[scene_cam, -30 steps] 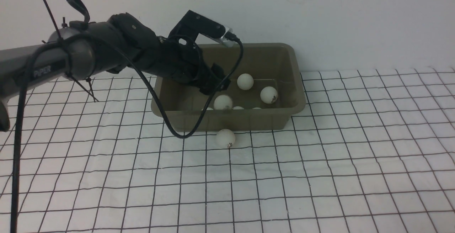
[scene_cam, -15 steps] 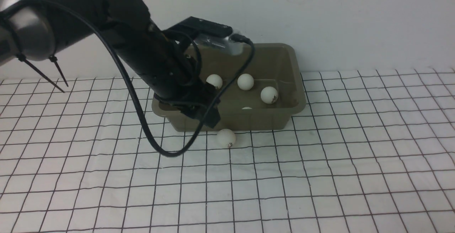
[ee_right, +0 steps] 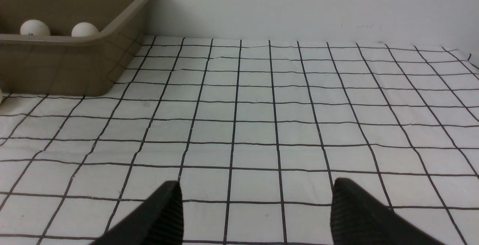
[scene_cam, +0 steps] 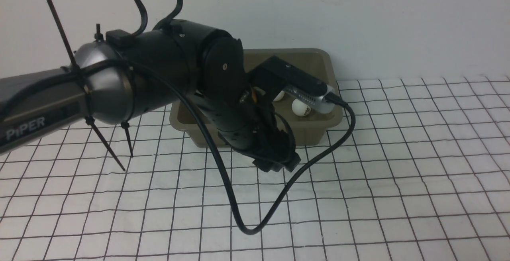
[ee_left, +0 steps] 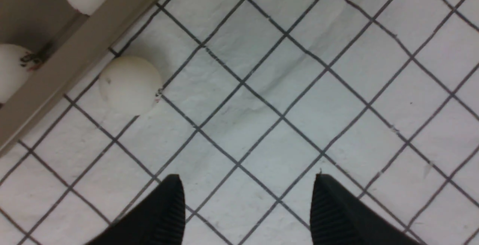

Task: Put the table tennis balls into the box on the white checkered tablecloth.
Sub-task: 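Reach for and grasp a ping pong ball on the table beside the basket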

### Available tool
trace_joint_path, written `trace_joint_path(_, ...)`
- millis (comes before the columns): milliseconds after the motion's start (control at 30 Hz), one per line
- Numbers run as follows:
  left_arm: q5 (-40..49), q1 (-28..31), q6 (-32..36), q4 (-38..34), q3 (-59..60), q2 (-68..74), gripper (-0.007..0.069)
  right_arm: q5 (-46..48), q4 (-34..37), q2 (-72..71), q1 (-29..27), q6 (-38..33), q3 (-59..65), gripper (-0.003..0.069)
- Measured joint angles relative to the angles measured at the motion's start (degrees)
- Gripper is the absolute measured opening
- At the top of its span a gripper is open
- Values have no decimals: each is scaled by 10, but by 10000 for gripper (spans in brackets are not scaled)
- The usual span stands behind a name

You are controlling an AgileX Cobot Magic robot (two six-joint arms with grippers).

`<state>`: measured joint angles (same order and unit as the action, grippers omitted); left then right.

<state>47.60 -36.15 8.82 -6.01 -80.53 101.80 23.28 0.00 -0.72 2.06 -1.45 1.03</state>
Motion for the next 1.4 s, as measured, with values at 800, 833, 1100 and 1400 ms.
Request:
trace_joint_path(800,-155,46,-141,246,167,-136,342,0,0,0,0,0,0,482)
trace_joint_path(833,-164,46,-143,243,184,-162,342,0,0,0,0,0,0,482)
trace_joint_path(1100,-244,46,-148,152,315,-267,342,0,0,0,0,0,0,482)
trace_joint_path(1400,-545,46,-149,96,448,-228,342,0,0,0,0,1,0,482)
